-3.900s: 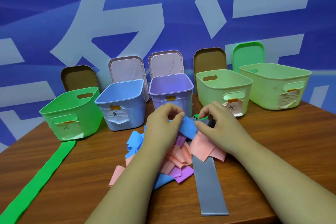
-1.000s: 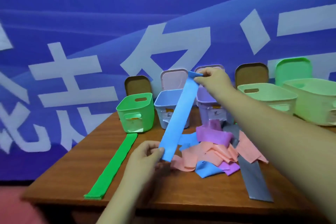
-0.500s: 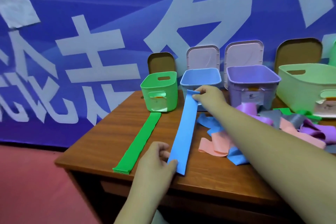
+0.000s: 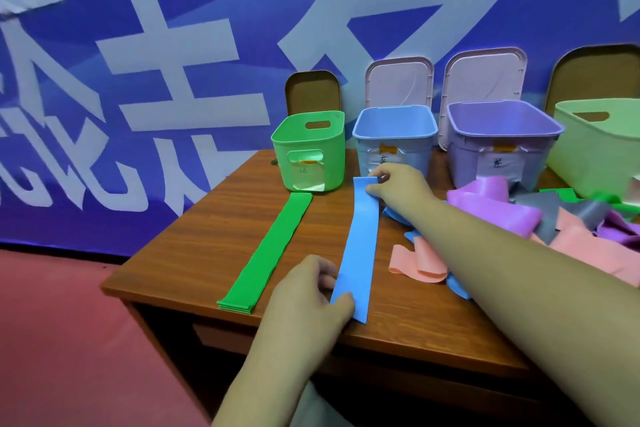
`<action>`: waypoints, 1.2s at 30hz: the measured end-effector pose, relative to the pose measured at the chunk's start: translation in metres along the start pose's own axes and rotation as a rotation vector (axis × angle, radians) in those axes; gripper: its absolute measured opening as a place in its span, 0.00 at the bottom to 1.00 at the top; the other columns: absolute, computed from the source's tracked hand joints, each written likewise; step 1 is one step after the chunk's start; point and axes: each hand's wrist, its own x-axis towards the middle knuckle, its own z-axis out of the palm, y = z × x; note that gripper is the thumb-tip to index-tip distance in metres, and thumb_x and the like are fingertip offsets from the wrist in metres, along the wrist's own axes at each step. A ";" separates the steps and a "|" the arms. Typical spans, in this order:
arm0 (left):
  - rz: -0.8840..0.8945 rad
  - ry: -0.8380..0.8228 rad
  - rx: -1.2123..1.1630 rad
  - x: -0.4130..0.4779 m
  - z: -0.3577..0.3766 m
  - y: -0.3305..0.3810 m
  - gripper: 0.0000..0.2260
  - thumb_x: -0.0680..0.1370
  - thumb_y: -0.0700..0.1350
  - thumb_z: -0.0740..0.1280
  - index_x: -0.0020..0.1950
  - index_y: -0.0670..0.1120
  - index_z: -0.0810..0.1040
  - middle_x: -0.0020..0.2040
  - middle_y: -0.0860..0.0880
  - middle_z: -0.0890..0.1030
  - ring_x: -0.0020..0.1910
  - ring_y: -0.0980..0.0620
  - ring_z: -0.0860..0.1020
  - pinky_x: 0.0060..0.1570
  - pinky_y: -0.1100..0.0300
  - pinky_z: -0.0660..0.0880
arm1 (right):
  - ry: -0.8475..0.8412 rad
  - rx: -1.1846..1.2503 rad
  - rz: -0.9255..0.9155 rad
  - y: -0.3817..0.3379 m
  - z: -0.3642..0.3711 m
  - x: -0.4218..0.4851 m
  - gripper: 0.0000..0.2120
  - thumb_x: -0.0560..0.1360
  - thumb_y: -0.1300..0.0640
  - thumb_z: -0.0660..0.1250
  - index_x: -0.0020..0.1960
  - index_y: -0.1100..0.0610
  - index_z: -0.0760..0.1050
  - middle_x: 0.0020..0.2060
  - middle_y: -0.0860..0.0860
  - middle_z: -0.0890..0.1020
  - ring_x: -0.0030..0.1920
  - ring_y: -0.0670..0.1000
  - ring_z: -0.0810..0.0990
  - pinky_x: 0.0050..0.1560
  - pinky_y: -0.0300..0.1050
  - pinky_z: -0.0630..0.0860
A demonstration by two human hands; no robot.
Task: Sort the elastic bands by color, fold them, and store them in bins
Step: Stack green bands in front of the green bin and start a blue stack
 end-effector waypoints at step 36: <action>0.194 -0.012 -0.196 0.055 0.040 0.084 0.05 0.79 0.46 0.69 0.53 0.52 0.81 0.48 0.56 0.80 0.45 0.57 0.79 0.48 0.60 0.75 | 0.198 -0.421 -0.398 -0.054 -0.161 -0.028 0.05 0.75 0.52 0.66 0.48 0.46 0.81 0.47 0.46 0.80 0.51 0.53 0.80 0.52 0.53 0.79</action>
